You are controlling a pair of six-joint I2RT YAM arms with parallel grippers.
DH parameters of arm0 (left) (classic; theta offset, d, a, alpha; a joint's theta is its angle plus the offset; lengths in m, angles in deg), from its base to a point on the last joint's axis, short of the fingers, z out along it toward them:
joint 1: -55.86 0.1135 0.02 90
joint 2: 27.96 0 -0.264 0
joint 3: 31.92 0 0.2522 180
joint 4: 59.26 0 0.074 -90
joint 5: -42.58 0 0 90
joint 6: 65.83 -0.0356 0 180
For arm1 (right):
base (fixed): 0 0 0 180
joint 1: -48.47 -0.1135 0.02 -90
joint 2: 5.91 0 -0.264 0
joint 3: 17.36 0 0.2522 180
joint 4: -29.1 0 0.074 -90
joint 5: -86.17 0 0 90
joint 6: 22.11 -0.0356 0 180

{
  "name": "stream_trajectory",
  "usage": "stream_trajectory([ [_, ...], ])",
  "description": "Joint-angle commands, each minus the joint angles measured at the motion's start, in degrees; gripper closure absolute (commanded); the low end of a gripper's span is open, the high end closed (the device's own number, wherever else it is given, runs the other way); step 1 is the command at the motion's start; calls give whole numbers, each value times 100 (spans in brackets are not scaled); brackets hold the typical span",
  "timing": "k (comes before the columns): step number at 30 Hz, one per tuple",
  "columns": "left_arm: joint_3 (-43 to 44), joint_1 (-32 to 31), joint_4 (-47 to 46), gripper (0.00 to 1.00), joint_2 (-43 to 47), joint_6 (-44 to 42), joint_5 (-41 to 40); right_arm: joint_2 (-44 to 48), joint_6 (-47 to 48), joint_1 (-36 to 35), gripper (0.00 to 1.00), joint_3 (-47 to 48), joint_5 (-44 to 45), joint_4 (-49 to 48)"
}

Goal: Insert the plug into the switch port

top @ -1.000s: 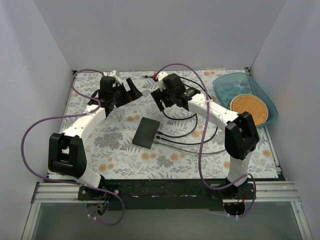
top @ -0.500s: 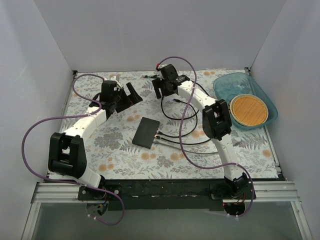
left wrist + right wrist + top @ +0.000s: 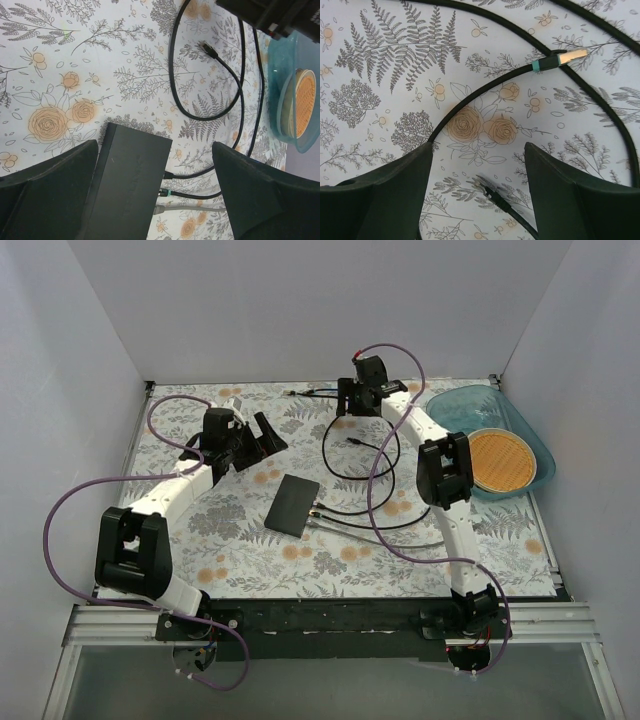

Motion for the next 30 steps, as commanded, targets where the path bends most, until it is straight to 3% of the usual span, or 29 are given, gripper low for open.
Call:
stream_trajectory([
  [1,-272,9,-445,2,460,14,345,-279,-397,-97,21,110,-180,-502],
  [11,-440,9,-815,2,540,172,679,-789,-863,-115,21,585,-645,-863],
  [19,-449,9,-842,2,522,137,741,-1070,-679,-404,23,691,-550,-793],
  [25,-493,1,-868,2,549,67,758,-1150,-248,-747,37,743,160,-293],
  [30,-493,9,-868,2,496,14,767,-1220,165,-1019,42,735,566,112],
])
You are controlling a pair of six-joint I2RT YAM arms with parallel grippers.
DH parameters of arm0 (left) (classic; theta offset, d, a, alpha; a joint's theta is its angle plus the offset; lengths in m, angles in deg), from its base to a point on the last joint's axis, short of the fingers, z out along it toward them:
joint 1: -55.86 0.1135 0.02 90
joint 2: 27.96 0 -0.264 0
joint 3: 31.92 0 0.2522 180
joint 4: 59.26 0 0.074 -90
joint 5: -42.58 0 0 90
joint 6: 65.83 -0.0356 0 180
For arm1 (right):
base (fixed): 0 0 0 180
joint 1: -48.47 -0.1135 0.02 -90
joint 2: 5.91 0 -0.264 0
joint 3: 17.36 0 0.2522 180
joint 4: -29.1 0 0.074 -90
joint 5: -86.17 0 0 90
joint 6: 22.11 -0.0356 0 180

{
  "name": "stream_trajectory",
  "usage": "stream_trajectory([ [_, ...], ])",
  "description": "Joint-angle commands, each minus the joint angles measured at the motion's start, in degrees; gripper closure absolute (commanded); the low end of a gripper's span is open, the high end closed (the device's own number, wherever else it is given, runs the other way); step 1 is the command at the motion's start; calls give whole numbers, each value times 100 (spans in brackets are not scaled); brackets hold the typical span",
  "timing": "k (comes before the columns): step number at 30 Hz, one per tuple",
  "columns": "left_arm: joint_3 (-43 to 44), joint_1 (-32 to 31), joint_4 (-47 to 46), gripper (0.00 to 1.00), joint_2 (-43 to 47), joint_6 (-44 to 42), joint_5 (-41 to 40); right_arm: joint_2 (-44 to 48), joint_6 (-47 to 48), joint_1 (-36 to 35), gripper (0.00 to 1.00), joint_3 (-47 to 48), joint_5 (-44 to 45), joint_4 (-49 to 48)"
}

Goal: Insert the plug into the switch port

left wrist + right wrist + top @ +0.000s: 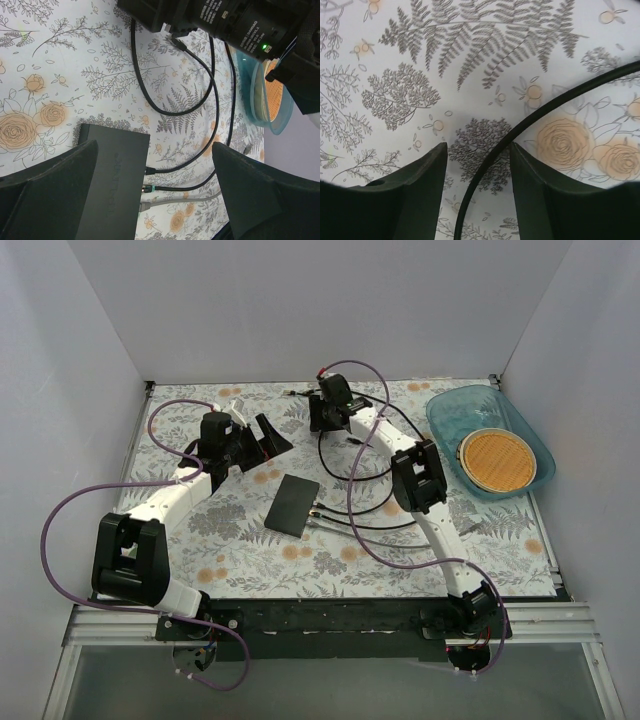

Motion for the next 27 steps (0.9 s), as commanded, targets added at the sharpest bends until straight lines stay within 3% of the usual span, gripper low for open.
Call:
stream_trajectory([
  [1,-45,7,-83,2,266,-128,103,-295,425,-261,42,166,475,587],
  [4,-36,7,-92,2,267,-128,112,-392,592,-349,49,79,344,762],
  [10,-63,7,-92,2,302,-181,50,-630,960,-350,89,17,-288,1105],
  [12,-71,7,-83,2,293,-164,-20,-490,1006,-271,98,-97,-543,1141],
  [22,-115,7,-48,2,310,-111,-90,424,1621,-16,99,-782,-799,1361],
  [27,-133,-1,-4,2,258,-102,-152,1478,1762,-24,99,-1845,-1027,1045],
])
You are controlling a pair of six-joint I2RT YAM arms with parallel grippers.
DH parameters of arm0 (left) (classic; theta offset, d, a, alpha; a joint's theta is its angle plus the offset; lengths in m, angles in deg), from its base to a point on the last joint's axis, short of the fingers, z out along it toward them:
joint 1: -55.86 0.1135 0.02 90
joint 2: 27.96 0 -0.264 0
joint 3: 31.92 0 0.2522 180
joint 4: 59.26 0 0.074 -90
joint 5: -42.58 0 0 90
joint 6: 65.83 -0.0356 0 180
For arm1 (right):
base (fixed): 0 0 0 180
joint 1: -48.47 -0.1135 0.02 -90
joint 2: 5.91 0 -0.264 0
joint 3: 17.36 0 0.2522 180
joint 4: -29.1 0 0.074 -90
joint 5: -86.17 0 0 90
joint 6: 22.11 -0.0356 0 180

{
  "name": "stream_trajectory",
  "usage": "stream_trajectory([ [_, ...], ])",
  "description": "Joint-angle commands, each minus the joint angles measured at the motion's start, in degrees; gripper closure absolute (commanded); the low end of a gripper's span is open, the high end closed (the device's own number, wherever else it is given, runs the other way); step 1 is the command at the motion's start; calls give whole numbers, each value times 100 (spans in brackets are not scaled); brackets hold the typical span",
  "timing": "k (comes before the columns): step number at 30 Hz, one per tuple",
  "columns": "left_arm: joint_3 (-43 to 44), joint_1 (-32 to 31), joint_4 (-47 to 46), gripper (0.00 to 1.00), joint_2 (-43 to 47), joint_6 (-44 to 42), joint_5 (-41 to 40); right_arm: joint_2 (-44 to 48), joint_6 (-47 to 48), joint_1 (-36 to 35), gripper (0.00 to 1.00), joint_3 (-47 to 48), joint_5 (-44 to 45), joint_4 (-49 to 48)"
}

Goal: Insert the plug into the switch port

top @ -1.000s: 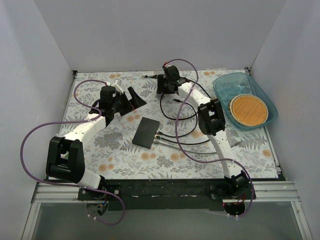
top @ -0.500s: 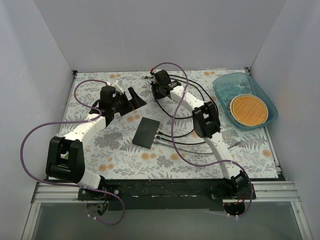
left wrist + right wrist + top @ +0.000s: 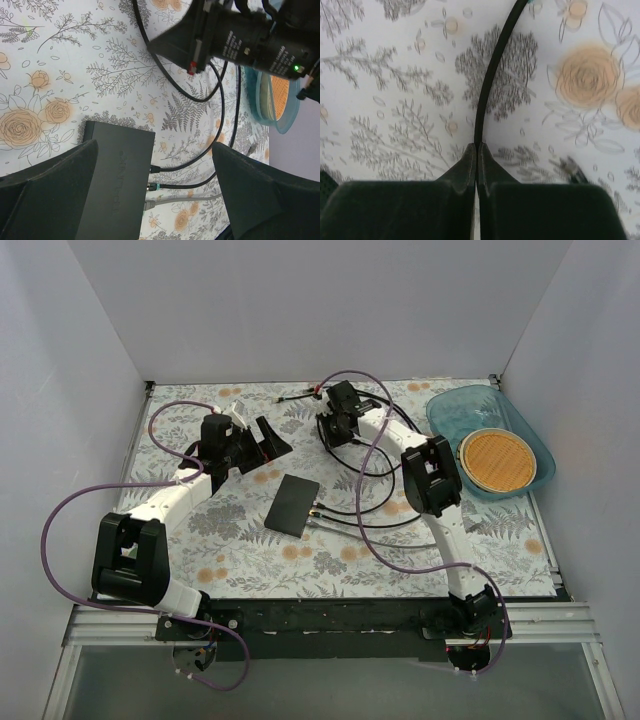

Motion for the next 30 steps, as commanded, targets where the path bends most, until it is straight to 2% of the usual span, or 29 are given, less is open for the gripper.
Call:
stream_trajectory([
  [1,-56,7,-17,2,247,-23,-148,858,339,-18,99,-845,-289,483],
  [11,-109,7,-88,2,106,12,-104,2801,242,-132,99,-2928,-843,-177],
  [17,-74,7,-26,2,71,-23,-95,2987,383,-229,99,-3763,-703,-37],
  [21,-127,-1,-157,2,27,12,-8,3320,392,-281,99,-4483,-1026,-606],
  [26,-180,7,-422,2,-192,117,361,3777,488,-492,99,-4801,-1230,-862],
  [30,-162,7,-422,2,-298,117,423,3883,488,-580,99,-4723,-896,-985],
])
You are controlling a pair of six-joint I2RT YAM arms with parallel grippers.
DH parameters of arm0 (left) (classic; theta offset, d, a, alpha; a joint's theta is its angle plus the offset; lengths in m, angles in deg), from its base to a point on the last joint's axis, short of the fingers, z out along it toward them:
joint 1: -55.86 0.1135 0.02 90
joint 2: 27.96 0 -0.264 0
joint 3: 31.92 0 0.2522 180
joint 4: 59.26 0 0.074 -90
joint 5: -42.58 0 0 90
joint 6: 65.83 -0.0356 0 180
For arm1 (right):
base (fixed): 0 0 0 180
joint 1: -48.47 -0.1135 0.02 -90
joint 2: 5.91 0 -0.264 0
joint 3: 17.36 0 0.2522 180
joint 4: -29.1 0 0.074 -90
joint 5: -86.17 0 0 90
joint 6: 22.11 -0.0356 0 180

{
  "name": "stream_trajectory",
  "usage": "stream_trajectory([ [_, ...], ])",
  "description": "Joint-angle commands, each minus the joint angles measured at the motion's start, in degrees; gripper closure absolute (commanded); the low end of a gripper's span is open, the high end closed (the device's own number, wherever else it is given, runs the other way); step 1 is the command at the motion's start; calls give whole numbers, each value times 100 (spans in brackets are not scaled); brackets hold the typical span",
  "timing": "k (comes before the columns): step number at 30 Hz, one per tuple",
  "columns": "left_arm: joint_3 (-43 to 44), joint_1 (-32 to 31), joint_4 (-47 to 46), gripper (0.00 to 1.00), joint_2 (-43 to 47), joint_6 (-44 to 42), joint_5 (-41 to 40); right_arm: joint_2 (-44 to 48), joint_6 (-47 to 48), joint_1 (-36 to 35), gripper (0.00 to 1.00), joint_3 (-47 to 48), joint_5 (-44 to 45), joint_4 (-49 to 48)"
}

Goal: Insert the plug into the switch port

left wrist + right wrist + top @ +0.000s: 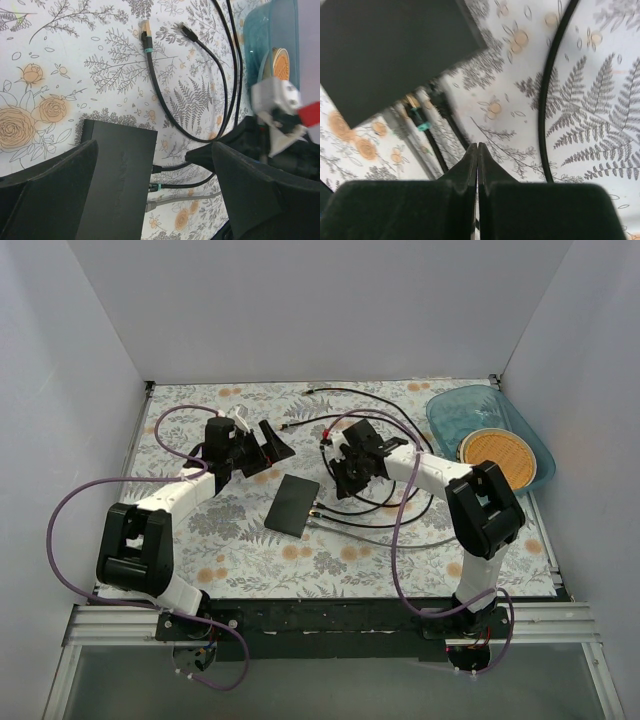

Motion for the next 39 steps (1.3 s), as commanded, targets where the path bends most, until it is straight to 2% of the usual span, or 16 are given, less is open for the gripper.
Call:
stream_trajectory([
  [1,-48,9,-142,2,-45,8,235,447,19,-135,89,187,153,-576],
  [3,-57,9,-142,2,-36,17,244,439,-78,-134,72,257,162,-726],
  [4,-57,9,-142,2,-36,8,236,421,-166,-126,57,275,241,-892],
  [5,-57,9,-142,2,-27,8,244,317,-201,-134,52,353,337,-894],
  [7,-48,9,-142,2,-18,-1,253,28,-245,-152,42,686,662,-876],
  [12,-40,9,-133,2,-1,-9,244,-641,-404,-231,36,1364,1436,-841],
  [21,-31,1,-98,2,17,-71,218,-1697,-667,-240,38,2419,2569,-902],
  [24,-4,9,-107,2,-1,-80,270,-1767,-676,-240,39,2489,2711,-1113],
  [29,-13,9,-116,2,-45,-89,332,-2373,-641,-240,45,3095,2808,-877],
  [32,-22,1,-151,2,-45,-88,367,-2821,-589,-240,56,3631,2747,-509],
  [33,-31,9,-159,2,-36,-89,376,-2900,-571,-240,65,3711,2686,-446],
  [35,-22,9,-142,2,-18,-115,350,-3033,-588,-214,73,3791,2571,-288],
  [39,-22,9,-81,2,17,-176,280,-2972,-676,-135,83,3572,2264,-269],
])
